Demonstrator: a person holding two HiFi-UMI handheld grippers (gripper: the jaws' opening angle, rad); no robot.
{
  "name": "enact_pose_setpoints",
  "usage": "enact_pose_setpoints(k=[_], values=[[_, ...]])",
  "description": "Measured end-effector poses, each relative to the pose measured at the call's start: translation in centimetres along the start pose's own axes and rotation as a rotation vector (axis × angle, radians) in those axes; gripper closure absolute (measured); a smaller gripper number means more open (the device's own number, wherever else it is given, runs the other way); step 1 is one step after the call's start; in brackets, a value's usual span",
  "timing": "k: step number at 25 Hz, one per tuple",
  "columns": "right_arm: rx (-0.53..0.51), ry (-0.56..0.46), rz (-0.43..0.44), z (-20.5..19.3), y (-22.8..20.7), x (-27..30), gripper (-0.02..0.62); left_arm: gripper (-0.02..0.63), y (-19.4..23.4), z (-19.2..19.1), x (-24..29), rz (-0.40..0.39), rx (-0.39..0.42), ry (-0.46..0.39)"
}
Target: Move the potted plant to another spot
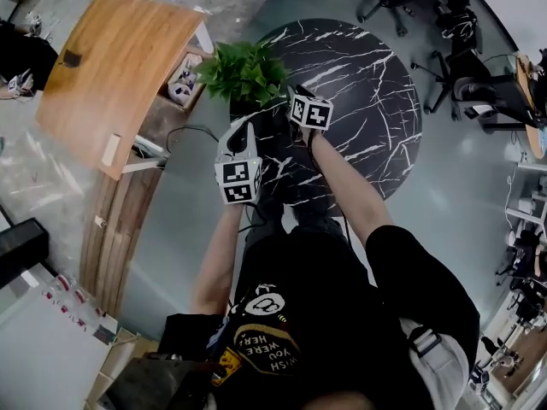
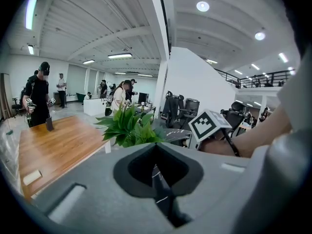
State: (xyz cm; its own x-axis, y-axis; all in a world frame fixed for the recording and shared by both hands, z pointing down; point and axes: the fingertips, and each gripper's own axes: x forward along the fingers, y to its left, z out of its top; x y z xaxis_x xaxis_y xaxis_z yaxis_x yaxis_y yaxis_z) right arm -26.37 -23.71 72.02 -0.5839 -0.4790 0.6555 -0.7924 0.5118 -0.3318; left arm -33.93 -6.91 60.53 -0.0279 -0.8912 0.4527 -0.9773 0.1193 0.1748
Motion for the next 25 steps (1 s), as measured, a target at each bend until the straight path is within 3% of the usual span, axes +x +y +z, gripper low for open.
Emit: enact_pose_setpoints(k=[6, 10, 13, 25], values=[[-0.074, -0.078, 0.158, 0.9, 3.7, -9.5, 0.588, 0.601, -1.8, 1.5, -2.4, 0.034, -0.044, -0.051], [-0.221, -0.092, 0.236, 0.2, 7.0, -15.8, 0.592, 0.601, -4.1, 3.2, -4.5, 0.061, -0.075, -0.099], [-0.275, -0.103, 0.264, -0.7, 8.2, -18.8, 0.594, 0.601, -6.4, 3.5, -5.8, 0.061, -0.064, -0.116], [-0.3, -0.178, 0.279, 1.2, 8.1, -22.6, 0.594, 0.601, -10.6, 5.6, -6.4, 0.038, 0.001, -0.148]])
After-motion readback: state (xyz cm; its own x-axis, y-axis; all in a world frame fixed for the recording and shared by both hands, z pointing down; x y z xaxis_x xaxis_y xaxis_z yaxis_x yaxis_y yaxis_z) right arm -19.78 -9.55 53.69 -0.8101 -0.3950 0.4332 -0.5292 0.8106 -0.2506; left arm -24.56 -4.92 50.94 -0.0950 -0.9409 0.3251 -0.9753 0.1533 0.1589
